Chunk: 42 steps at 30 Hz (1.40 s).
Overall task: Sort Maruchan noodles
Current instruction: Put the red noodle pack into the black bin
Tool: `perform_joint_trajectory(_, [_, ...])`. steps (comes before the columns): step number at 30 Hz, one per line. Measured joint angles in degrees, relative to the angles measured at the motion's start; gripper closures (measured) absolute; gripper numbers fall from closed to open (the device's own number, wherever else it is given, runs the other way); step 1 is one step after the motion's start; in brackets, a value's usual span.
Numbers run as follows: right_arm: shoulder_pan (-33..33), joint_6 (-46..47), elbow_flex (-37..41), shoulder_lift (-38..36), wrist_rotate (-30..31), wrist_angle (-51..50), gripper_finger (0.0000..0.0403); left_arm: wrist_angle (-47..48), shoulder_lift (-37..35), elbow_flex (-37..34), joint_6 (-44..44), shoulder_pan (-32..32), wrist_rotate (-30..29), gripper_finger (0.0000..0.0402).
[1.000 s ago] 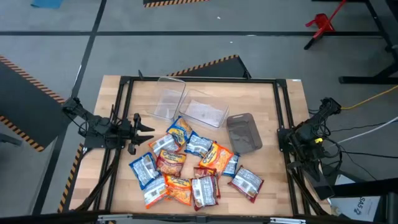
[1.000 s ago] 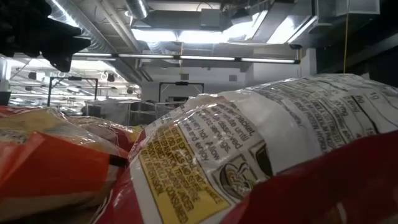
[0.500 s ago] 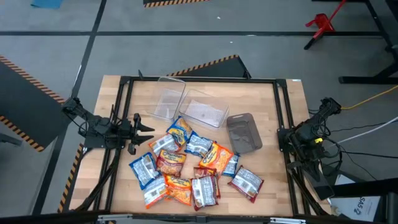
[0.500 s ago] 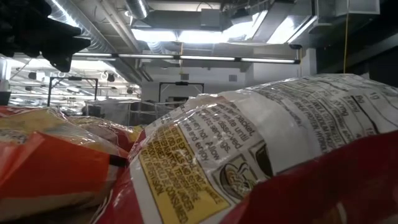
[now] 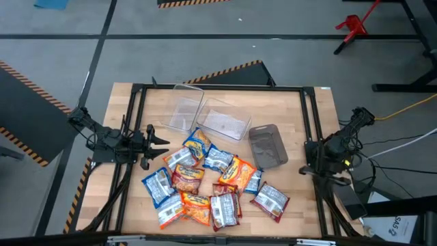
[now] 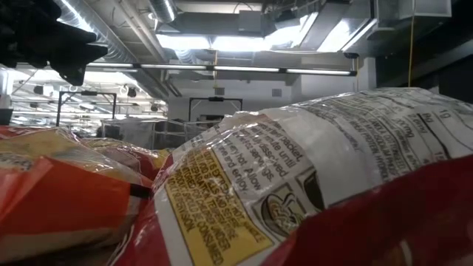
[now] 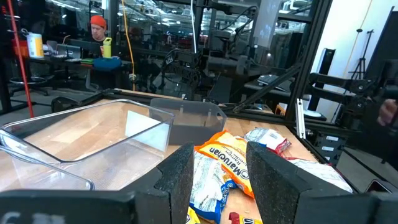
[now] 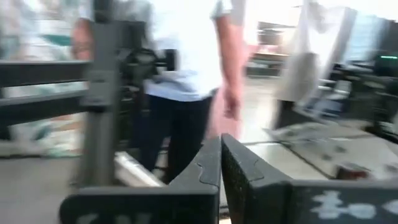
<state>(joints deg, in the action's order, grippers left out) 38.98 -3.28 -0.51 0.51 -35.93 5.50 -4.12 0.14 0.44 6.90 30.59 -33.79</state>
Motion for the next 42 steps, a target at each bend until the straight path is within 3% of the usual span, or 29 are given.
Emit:
perform_joint_trajectory(9, [-0.01,0.12,-0.02,0.0,27.25,1.99,0.0402,-0.02,0.02,-0.02,0.0,0.02,0.01,0.026])
perform_joint_trajectory(17, [0.0,0.38,-0.02,0.0,37.54,2.09,0.0402,0.0,0.0,-0.02,0.0,0.0,-0.01,0.026])
perform_joint_trajectory(20, [-0.01,0.43,-0.02,0.0,43.98,3.85,0.0402,0.0,0.01,0.0,-0.01,0.01,-0.01,0.026])
perform_joint_trajectory(24, [-0.02,0.41,-0.02,0.0,56.99,14.15,0.0402,0.0,0.0,-0.02,-0.02,0.02,-0.71,0.026])
perform_joint_trajectory(31, [-0.02,-3.7,-0.02,-0.02,75.58,42.4,0.0402,-4.96,0.02,-0.02,3.0,0.0,-2.17,0.026])
perform_joint_trajectory(35, [-0.02,-4.51,-0.02,-0.02,82.24,51.62,0.0402,-10.42,0.09,-0.02,6.36,0.0,-2.77,0.026])
perform_joint_trajectory(42, [-0.02,-4.53,-0.02,-0.01,86.42,53.14,0.0402,-14.06,0.07,-0.02,8.25,0.01,-2.75,0.026])
